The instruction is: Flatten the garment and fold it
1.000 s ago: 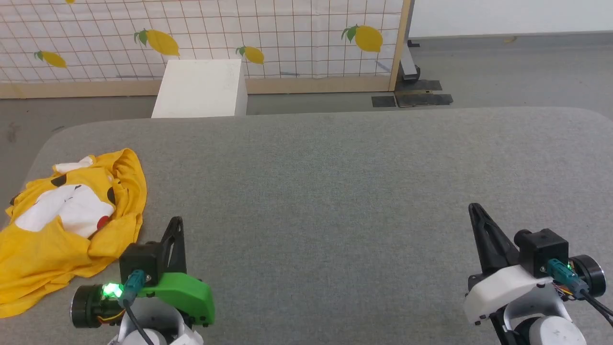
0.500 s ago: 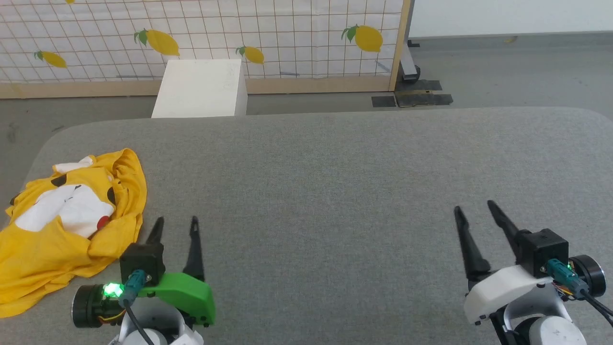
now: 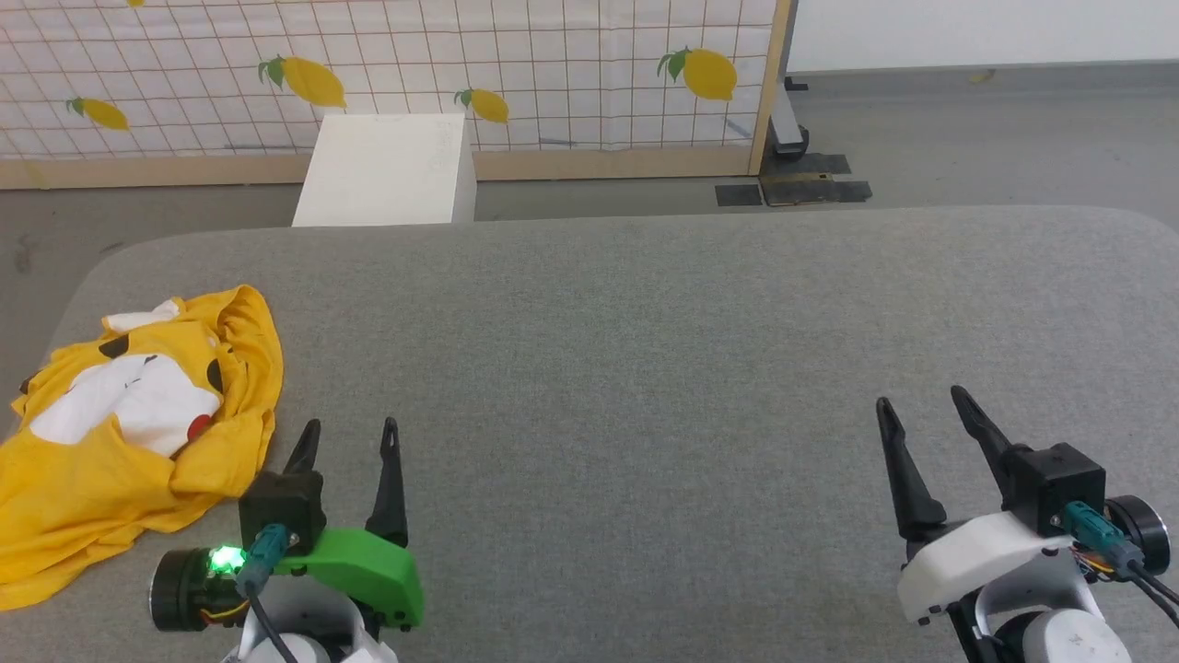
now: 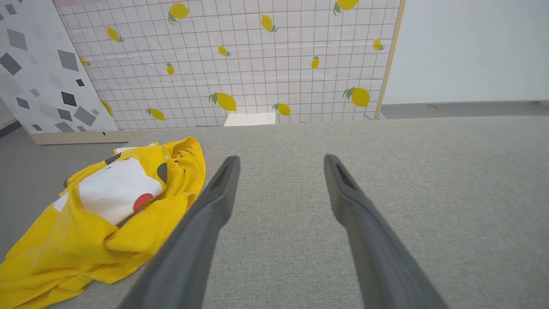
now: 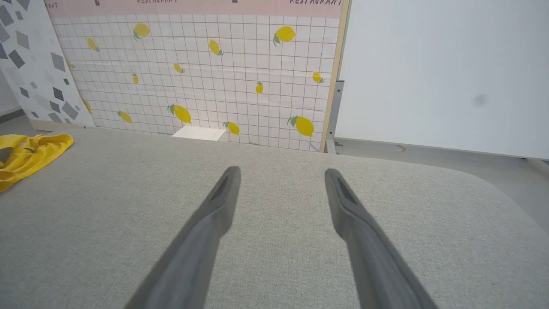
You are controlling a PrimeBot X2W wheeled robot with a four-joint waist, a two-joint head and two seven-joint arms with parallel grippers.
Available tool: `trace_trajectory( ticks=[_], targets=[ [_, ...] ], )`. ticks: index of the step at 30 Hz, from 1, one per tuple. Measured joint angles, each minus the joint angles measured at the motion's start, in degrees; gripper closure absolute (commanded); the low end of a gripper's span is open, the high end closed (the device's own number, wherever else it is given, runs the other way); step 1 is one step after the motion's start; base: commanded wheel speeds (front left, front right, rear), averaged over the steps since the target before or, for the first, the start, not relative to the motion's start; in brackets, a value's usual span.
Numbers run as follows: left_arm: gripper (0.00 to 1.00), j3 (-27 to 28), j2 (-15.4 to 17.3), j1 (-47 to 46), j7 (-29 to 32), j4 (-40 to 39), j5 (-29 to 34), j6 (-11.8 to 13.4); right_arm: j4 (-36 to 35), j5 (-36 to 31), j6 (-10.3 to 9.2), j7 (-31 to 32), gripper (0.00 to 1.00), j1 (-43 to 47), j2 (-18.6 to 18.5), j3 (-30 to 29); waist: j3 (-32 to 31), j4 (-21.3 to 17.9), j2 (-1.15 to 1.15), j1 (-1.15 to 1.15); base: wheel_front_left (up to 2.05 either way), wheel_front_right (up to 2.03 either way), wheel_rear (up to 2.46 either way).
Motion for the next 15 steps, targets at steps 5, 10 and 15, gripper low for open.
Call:
trace_trajectory(
  ticks=[5,10,15],
  targets=[
    [0.00,-0.30,0.00,0.00,-0.71,0.29,-0.26,0.26,0.53,0.21,0.00,-0.60,0.00,0.02,0.00,-0.32,-0.02,0.36,0.00,0.00,0.00,0.00,0.00],
    [0.00,-0.27,0.00,0.00,-1.25,0.35,-0.71,0.35,0.97,0.56,0.01,-1.20,0.00,0.43,0.00,-0.41,-0.04,1.12,0.00,0.00,0.00,0.00,0.00],
    [0.00,-0.18,0.00,0.01,-1.80,0.41,-0.82,0.84,1.52,1.13,0.01,-1.76,0.00,0.78,0.00,-0.57,-0.12,2.44,0.00,0.00,0.00,0.00,0.00]
  ],
)
